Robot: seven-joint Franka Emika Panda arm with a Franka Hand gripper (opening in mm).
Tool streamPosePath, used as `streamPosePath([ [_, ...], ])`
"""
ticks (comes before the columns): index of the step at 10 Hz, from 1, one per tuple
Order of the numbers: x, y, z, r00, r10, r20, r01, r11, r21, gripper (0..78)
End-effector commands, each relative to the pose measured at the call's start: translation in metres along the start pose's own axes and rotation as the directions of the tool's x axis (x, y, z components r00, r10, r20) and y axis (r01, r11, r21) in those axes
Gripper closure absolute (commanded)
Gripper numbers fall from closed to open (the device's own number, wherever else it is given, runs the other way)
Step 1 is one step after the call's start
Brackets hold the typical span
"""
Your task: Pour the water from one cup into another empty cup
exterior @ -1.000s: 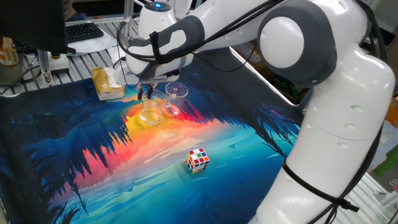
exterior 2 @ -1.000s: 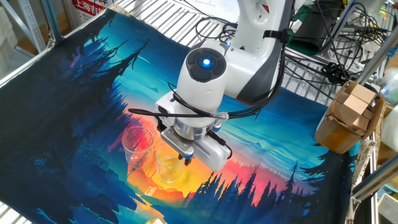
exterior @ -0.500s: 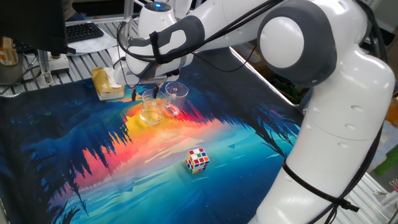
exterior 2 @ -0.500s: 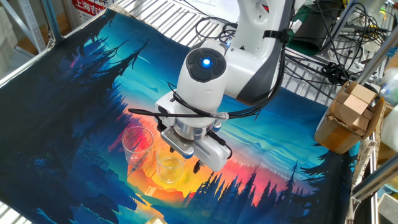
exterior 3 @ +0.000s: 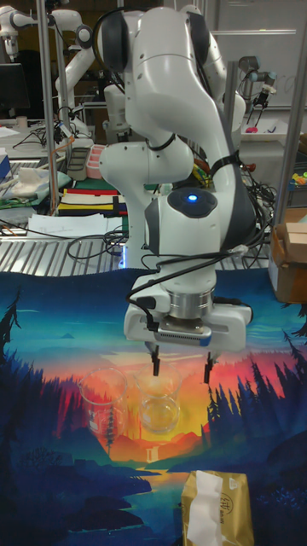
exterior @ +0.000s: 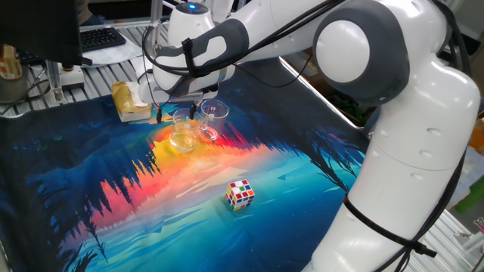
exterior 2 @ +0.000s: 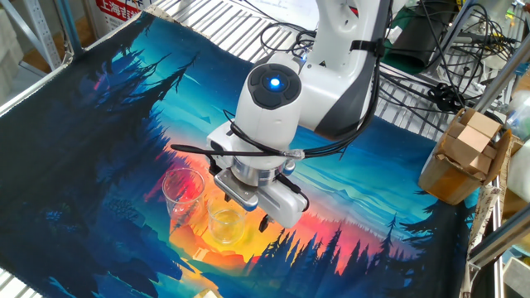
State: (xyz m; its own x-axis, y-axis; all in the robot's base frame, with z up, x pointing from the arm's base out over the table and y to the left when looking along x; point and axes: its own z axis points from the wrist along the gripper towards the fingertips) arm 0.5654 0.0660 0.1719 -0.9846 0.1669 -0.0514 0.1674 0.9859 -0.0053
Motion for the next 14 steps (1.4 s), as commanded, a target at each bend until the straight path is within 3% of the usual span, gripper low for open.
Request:
streamPosePath([
  [1, -0.003, 0.002, 0.023, 0.999, -0.033, 0.006, 0.033, 0.999, -0.018, 0.2],
  [7, -0.001, 0.003, 0.028, 0.999, -0.049, 0.006, 0.05, 0.999, -0.019, 0.2],
  [11, 0.002, 0.002, 0.042, 0.998, -0.054, 0.035, 0.055, 0.998, -0.024, 0.2],
  [14, 0.005, 0.001, 0.042, 0.998, -0.061, 0.032, 0.062, 0.998, -0.026, 0.2],
])
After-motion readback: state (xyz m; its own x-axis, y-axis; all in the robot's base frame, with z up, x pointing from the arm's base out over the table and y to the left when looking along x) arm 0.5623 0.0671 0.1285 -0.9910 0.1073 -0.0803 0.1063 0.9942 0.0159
